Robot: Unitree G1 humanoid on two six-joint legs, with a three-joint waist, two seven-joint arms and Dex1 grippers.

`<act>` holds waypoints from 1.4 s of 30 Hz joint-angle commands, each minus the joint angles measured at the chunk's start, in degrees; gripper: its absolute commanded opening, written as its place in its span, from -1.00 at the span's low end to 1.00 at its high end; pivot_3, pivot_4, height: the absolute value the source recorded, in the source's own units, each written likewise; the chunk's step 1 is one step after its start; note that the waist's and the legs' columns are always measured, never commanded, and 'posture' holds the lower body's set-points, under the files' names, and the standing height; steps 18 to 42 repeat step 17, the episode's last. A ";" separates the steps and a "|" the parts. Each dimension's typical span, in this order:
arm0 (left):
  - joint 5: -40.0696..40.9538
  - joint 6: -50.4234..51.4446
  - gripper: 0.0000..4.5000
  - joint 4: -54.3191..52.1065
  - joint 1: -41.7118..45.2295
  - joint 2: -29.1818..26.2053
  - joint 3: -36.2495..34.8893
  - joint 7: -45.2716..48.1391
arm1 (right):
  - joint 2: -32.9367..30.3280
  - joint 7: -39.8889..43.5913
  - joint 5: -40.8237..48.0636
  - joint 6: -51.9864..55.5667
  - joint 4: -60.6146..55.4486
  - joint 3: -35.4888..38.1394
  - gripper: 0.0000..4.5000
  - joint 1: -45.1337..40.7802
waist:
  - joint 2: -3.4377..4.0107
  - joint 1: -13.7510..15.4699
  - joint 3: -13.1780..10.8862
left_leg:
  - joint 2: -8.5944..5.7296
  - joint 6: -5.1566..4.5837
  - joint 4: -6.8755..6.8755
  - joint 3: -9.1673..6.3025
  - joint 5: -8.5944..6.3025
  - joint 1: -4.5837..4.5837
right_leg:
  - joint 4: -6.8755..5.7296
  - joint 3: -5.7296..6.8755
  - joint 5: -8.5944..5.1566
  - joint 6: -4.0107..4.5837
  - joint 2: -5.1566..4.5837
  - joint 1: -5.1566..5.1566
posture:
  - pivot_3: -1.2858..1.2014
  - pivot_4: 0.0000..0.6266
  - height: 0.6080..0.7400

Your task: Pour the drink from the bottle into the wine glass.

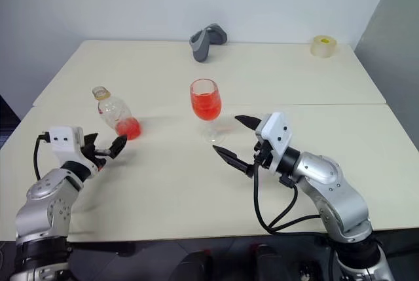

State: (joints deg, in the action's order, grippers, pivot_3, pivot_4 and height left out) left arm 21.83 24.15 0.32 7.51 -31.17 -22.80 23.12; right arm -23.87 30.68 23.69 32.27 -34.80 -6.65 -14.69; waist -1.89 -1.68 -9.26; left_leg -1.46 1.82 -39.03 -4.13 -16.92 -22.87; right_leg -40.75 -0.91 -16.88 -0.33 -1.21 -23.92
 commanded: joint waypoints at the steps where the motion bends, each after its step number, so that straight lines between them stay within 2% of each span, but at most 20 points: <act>1: 1.71 3.45 1.00 -8.27 -1.77 0.21 -0.63 -1.39 | 0.77 -8.45 -4.04 3.70 -3.94 2.25 1.00 2.82 | 0.00 0.10 0.00 | 0.00 0.00 0.00 0.00 0.00 0.02 | -0.01 -0.02 0.00 0.00 0.00 0.02 | 0.03 -0.52 1.00; 7: 1.75 8.65 1.00 -16.97 -4.13 3.52 2.45 -4.30 | 2.93 -20.26 -11.47 9.28 -5.73 4.31 1.00 9.22 | 0.02 0.24 0.01 | -0.01 0.01 0.02 0.00 0.00 0.15 | 0.13 0.00 0.00 0.00 0.00 0.25 | 0.03 -0.52 1.00; 15: 0.08 9.99 1.00 -20.73 -6.65 7.44 7.05 -6.92 | 6.45 -25.45 -14.47 9.87 -7.03 6.47 1.00 13.73 | 0.06 0.15 0.01 | 0.02 -0.04 0.17 0.00 -0.03 0.45 | 0.28 0.00 -0.03 0.02 0.06 0.55 | 0.03 -0.52 1.00; 42: -0.80 10.17 1.00 -21.20 -7.13 7.81 7.66 -7.82 | 7.05 -25.81 -14.86 9.37 -6.87 6.73 1.00 13.94 | 0.06 0.15 0.01 | 0.02 -0.04 0.17 -0.01 -0.03 0.48 | 0.36 0.00 -0.03 0.02 0.06 0.62 | 0.03 -0.52 1.00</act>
